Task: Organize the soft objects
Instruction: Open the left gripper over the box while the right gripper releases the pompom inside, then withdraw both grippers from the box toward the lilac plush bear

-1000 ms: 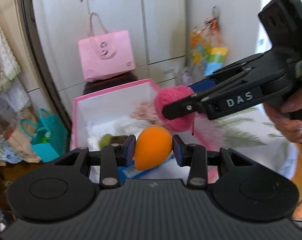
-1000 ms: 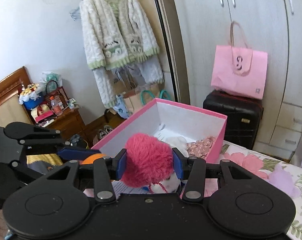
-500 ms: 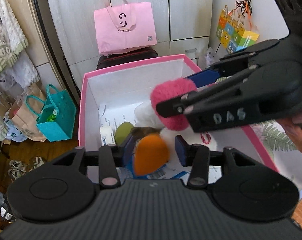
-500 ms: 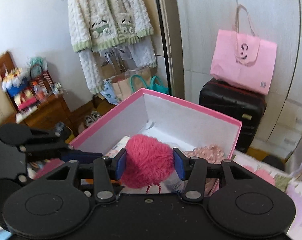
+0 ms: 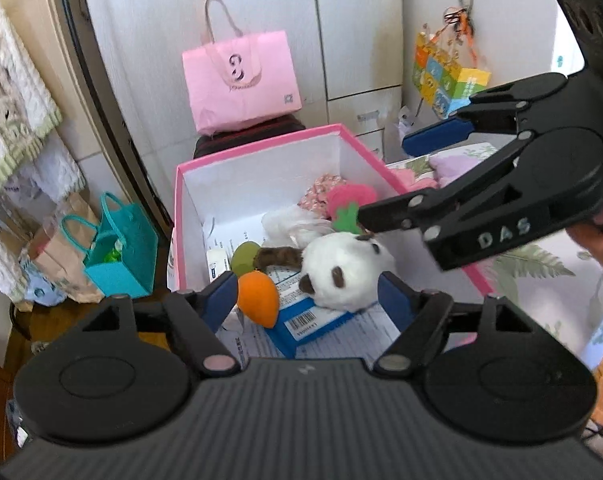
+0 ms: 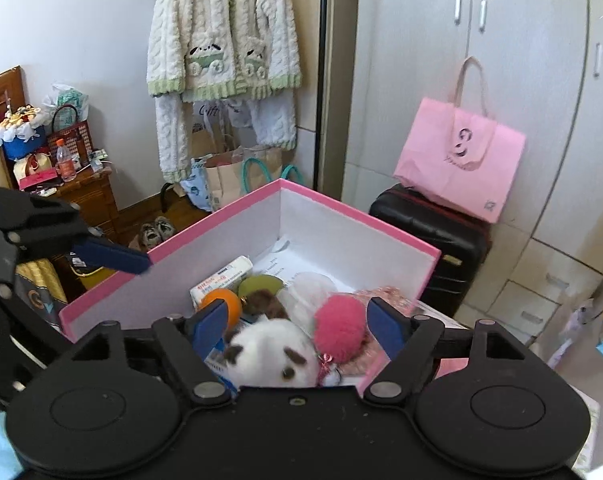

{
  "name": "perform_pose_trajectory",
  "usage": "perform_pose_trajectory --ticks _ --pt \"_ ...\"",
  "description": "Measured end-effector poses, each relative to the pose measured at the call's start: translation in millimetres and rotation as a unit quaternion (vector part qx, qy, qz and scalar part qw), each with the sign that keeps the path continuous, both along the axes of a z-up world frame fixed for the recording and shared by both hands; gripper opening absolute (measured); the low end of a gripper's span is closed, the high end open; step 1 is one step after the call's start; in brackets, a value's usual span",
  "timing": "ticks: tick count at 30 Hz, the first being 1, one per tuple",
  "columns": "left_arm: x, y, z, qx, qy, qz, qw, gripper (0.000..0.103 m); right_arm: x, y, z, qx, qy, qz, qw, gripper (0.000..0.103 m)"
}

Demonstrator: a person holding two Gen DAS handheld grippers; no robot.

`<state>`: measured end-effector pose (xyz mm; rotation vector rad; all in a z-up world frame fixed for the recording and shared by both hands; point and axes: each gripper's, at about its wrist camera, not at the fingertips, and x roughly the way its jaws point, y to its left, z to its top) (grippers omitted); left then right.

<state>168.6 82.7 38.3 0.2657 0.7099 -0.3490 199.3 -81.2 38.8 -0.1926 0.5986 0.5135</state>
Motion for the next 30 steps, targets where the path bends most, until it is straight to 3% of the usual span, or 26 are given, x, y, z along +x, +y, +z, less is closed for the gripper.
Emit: perform_pose_trajectory --ticks 8,18,30 --pt "-48.2 -6.9 25.8 -0.009 -0.026 -0.029 0.9992 0.094 -47.8 -31.7 17.9 -0.003 -0.007 -0.027 1.0 0.087" --pt "-95.8 -24.5 38.8 -0.009 -0.026 -0.082 0.9963 0.097 -99.4 -69.9 20.3 -0.003 0.01 -0.062 0.998 0.09" --pt "-135.1 -56.7 31.0 -0.007 -0.013 -0.14 0.99 0.1 -155.6 -93.7 13.4 0.0 0.031 -0.07 0.997 0.091"
